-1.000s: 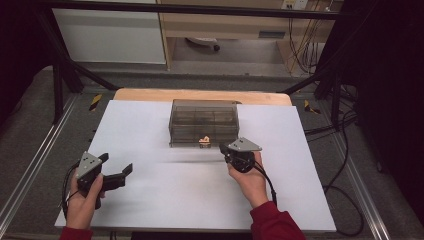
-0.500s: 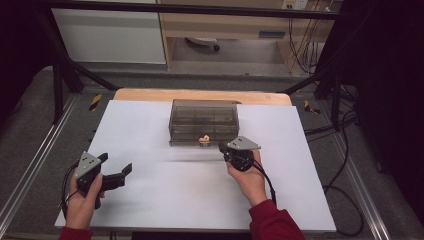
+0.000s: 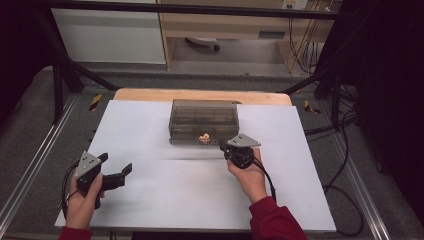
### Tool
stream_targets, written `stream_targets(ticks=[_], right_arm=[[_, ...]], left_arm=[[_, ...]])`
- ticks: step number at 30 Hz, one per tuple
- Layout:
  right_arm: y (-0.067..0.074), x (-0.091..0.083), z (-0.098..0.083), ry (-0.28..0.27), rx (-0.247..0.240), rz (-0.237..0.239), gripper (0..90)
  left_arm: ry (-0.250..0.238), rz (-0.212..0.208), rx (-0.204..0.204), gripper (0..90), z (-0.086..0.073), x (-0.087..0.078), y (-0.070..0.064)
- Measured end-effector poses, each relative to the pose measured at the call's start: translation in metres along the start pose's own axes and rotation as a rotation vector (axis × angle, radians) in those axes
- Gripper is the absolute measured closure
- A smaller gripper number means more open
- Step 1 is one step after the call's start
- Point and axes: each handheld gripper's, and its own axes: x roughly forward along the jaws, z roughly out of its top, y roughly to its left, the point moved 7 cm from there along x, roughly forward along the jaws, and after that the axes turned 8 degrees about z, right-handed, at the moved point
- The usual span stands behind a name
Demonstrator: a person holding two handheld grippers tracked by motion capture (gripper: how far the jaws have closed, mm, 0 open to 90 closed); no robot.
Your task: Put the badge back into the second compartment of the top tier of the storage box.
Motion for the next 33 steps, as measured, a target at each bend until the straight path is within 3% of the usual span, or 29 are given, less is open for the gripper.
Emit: stream_targets(ticks=[33], right_arm=[[-0.0055,0.0061,0.0064,-0.009,0.024,0.003,90.0]], left_arm=[[0.002,-0.003,-0.003,4.9,-0.0001,-0.0003,-0.0002]])
